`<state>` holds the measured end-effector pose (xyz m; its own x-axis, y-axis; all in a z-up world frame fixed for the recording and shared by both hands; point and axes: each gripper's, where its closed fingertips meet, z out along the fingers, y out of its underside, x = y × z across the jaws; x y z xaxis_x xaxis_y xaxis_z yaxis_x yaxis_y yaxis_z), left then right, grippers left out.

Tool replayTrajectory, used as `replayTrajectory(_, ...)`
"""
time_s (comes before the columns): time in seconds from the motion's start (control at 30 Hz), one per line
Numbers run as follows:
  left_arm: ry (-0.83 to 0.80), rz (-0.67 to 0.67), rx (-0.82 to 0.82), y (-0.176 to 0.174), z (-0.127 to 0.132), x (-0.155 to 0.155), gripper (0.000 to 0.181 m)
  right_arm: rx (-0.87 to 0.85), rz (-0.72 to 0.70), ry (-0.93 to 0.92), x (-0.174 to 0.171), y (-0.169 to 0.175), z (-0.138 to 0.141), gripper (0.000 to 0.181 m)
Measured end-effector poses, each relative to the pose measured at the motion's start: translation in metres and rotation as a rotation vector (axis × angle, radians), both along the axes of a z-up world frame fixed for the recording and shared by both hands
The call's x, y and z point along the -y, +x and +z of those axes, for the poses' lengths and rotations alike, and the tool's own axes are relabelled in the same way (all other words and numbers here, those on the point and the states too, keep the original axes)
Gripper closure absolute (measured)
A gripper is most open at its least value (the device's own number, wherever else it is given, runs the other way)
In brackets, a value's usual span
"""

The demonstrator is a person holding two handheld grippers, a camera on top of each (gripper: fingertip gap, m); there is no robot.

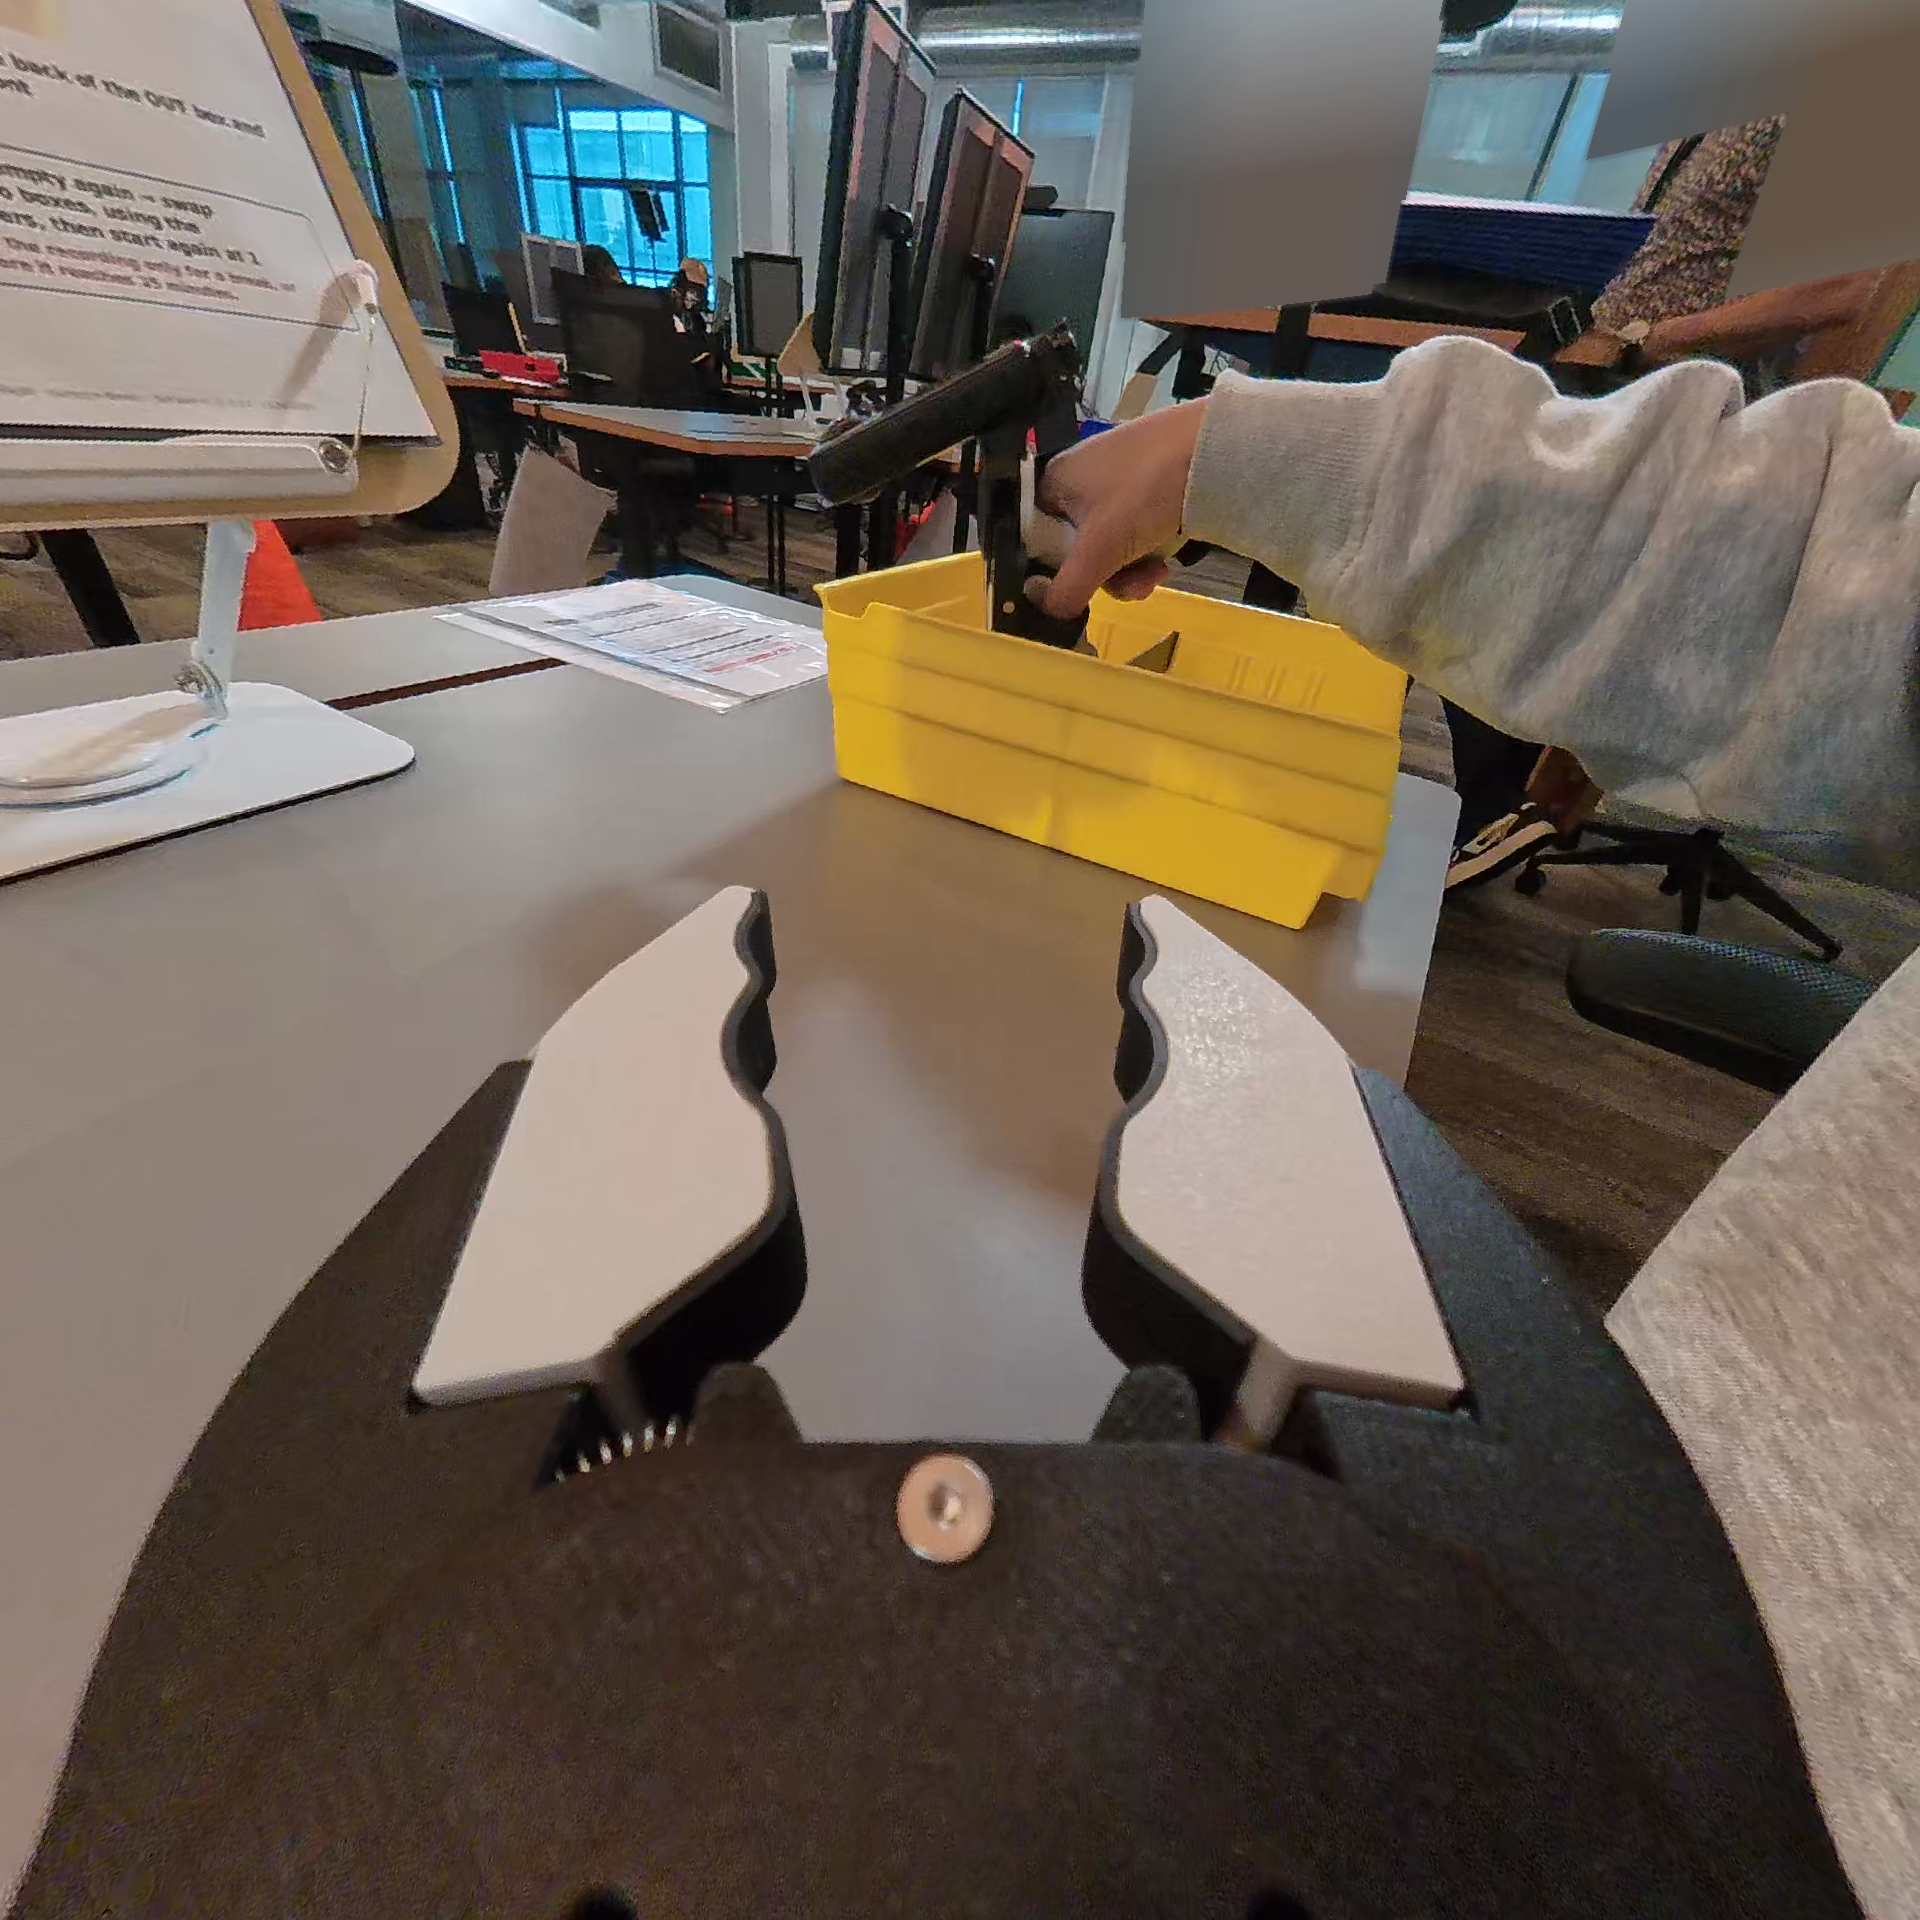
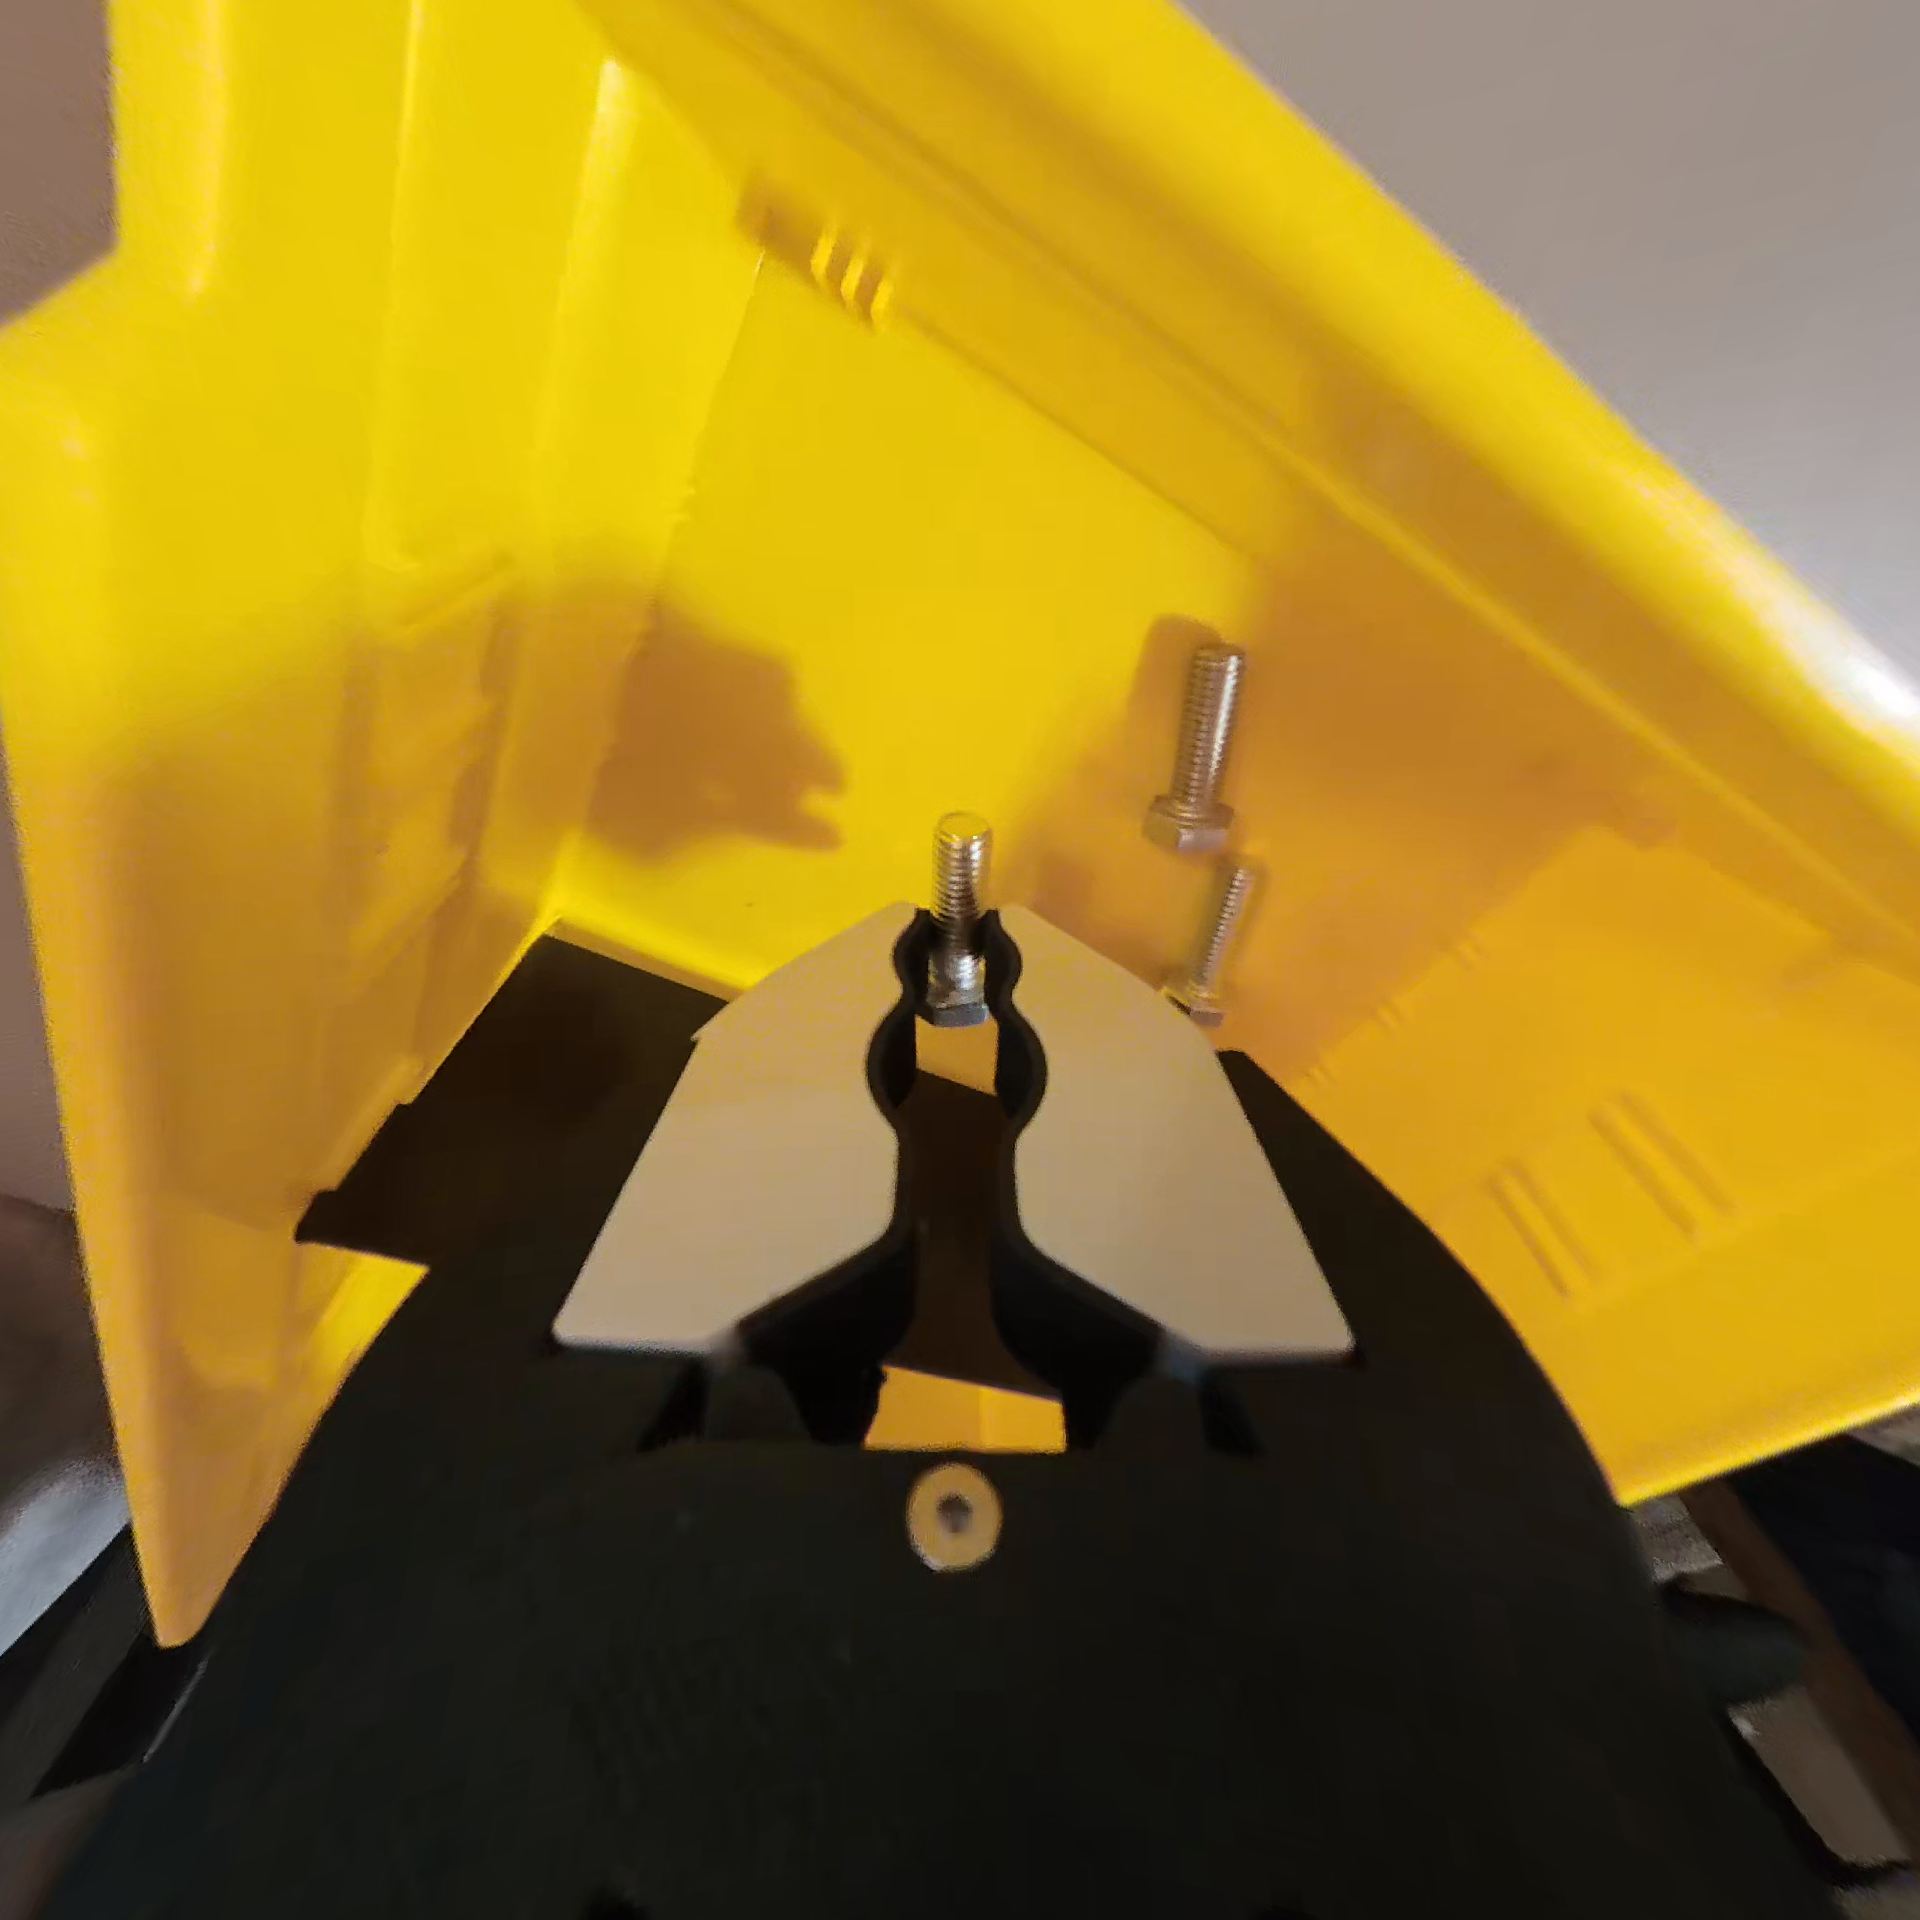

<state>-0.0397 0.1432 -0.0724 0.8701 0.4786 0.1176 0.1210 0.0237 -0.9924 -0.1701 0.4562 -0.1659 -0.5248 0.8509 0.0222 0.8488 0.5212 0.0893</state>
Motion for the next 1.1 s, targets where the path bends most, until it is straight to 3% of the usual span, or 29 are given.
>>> replayTrajectory(0.33, 0.014, -0.031, 0.051, -0.001, -0.003, 0.001, 0.122, 0.072, 0.01, 0.061, -0.009, 0.002, -0.018, 0.171)
replayTrajectory(0.47, 0.017, -0.039, 0.056, -0.001, -0.003, 0.001, 0.124, 0.005, 0.017, 0.066, -0.011, -0.002, -0.001, 0.162)
replayTrajectory(0.53, 0.013, -0.036, 0.051, -0.001, -0.003, 0.001, 0.125, -0.111, 0.017, 0.044, -0.003, -0.008, 0.026, 0.163)
replayTrajectory(0.6, 0.01, -0.031, 0.048, -0.002, -0.004, 0.001, 0.126, -0.323, 0.056, -0.05, 0.027, -0.014, 0.071, 0.165)
replayTrajectory(0.7, 0.007, -0.017, 0.051, -0.005, -0.005, 0.002, 0.128, -0.73, 0.236, -0.276, 0.102, 0.001, 0.15, 0.164)
replayTrajectory(0.8, 0.059, -0.012, 0.109, -0.013, 0.004, 0.011, 0.136, -1.0, 0.422, -0.63, 0.19, 0.056, 0.182, 0.161)
replayTrajectory(0.93, 0.11, 0.122, 0.147, -0.046, 0.033, 0.064, 0.144, -0.964, 0.451, -0.983, 0.275, 0.131, 0.137, 0.152)
replayTrajectory(1.0, 0.08, 0.258, 0.116, -0.069, 0.052, 0.116, 0.145, -0.982, 0.496, -1.04, 0.301, 0.157, 0.111, 0.152)
replayTrajectory(1.1, 0.038, 0.508, 0.073, -0.093, 0.088, 0.222, 0.148, -0.888, 0.673, -1.058, 0.331, 0.198, 0.069, 0.158)
